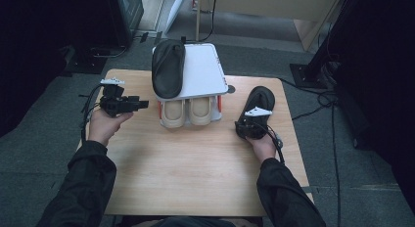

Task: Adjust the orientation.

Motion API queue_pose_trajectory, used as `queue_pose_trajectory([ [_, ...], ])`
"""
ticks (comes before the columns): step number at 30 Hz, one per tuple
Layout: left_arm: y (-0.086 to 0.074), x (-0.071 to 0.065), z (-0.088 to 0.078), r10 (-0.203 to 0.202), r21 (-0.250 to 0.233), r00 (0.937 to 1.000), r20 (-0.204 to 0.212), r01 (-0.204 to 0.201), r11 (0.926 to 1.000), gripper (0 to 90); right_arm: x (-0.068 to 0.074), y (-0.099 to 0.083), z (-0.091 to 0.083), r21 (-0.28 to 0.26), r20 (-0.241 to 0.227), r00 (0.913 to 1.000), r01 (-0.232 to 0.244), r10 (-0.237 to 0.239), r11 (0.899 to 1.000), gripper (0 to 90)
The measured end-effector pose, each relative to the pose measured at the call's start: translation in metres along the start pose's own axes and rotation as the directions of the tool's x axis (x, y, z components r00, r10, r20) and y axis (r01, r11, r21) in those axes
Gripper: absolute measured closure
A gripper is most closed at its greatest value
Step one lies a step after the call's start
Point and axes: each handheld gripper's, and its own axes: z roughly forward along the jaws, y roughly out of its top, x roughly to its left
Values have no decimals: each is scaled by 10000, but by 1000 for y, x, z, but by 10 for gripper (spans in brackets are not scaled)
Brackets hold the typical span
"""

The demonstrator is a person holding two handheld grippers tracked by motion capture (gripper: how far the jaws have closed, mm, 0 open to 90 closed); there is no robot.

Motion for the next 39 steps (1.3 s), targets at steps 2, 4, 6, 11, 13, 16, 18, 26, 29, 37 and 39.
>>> queue_pose_trajectory([
  [2,-1,0,3,28,112,10000,-49,-27,9999,451,-1,-1,-2,71,-44,10000,-71,71,9999,586],
  [4,-3,0,6,103,188,9999,-108,-101,9998,451,-3,-2,-4,110,-72,9999,-123,124,9999,590],
  [6,-4,0,7,70,171,9999,-109,-68,9998,451,-4,-4,-6,94,-82,9998,-165,166,9998,595],
  [11,-6,2,9,71,58,10000,-10,-71,10000,452,-9,-10,-14,207,-177,9993,-333,337,9992,612],
  [13,-6,3,11,68,18,10000,-32,-68,10000,452,-11,-12,-17,241,-215,9988,-437,442,9988,616],
  [16,-6,4,14,101,47,9999,15,-102,9999,451,-15,-14,-20,284,-309,9976,-607,616,9977,616],
  [18,-7,4,16,136,111,9999,57,-136,9998,451,-16,-13,-21,269,-377,9966,-722,732,9970,615],
  [26,-10,4,16,203,142,9997,113,-204,9997,450,-40,-6,-33,-413,161,9910,-1322,1329,9904,599],
  [29,-11,4,15,206,79,9997,157,-207,9998,450,-52,-3,-36,-621,350,9868,-1558,1581,9858,592],
  [37,-14,3,14,227,111,9996,173,-229,9997,450,-83,4,-33,-922,806,9735,-2064,2139,9741,570],
  [39,-15,3,13,264,128,9996,142,-265,9996,450,-89,2,-30,-901,925,9698,-2178,2259,9718,565],
])
